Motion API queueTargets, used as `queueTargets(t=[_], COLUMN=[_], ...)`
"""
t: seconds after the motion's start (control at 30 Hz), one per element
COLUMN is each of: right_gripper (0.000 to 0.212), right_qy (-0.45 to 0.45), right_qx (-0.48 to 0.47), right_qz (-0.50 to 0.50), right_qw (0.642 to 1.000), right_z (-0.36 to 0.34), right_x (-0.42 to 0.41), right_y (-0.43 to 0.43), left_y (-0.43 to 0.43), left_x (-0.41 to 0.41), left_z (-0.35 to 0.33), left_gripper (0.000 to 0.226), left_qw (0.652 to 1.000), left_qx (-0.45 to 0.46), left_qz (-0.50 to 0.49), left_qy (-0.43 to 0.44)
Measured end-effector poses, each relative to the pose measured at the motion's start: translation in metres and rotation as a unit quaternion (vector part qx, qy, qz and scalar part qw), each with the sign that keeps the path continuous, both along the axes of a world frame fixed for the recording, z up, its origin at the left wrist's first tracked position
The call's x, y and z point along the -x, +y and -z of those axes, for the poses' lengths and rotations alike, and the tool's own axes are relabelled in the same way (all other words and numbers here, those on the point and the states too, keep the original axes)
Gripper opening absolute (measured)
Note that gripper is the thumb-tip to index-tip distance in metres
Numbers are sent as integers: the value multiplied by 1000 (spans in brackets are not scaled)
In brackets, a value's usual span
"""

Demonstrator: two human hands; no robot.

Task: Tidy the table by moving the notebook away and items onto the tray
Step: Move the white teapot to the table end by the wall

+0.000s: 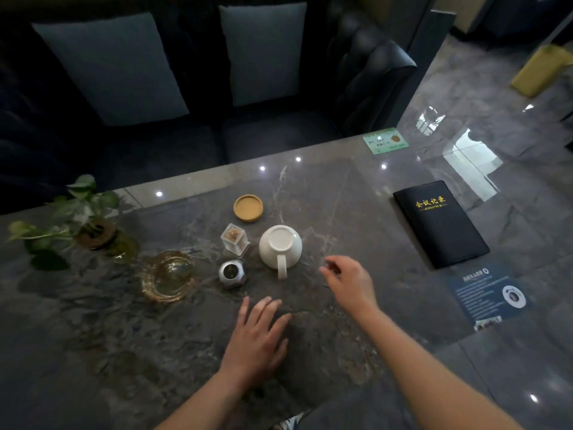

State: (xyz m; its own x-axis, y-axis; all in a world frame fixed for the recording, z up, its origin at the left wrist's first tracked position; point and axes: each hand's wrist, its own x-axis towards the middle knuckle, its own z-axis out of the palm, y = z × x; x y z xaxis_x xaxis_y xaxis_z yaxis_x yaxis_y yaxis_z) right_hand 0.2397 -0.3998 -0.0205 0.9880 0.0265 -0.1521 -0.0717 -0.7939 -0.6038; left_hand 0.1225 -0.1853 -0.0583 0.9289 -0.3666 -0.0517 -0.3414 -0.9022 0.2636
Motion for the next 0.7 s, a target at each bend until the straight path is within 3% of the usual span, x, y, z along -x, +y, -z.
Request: queueTargets(t=[0.13, 0.23, 0.37, 0.57, 0.7], right_gripper=[26, 31, 35, 25, 23], right_qy=[32, 50, 47, 26, 18], right_qx=[-37, -18, 20, 53, 8], right_qz=[13, 37, 90, 121, 181], right_qw=[999, 998, 995, 991, 983], right_z=[-5, -7, -6, -6, -12], right_x=[15, 15, 11, 4, -2], right_y=[58, 88, 106, 116, 107], left_y=[74, 112, 128, 129, 130], left_x=[31, 46, 54, 56, 56], left_z=[7, 10, 21, 27, 29], left_gripper=[44, 63, 61, 61, 60], left_qw=[994, 985, 984, 987, 987], left_qx=[-31, -55, -57, -28, -23], left_qz=[-103, -153, -144, -147, -148], left_qy=[0, 60, 91, 61, 56])
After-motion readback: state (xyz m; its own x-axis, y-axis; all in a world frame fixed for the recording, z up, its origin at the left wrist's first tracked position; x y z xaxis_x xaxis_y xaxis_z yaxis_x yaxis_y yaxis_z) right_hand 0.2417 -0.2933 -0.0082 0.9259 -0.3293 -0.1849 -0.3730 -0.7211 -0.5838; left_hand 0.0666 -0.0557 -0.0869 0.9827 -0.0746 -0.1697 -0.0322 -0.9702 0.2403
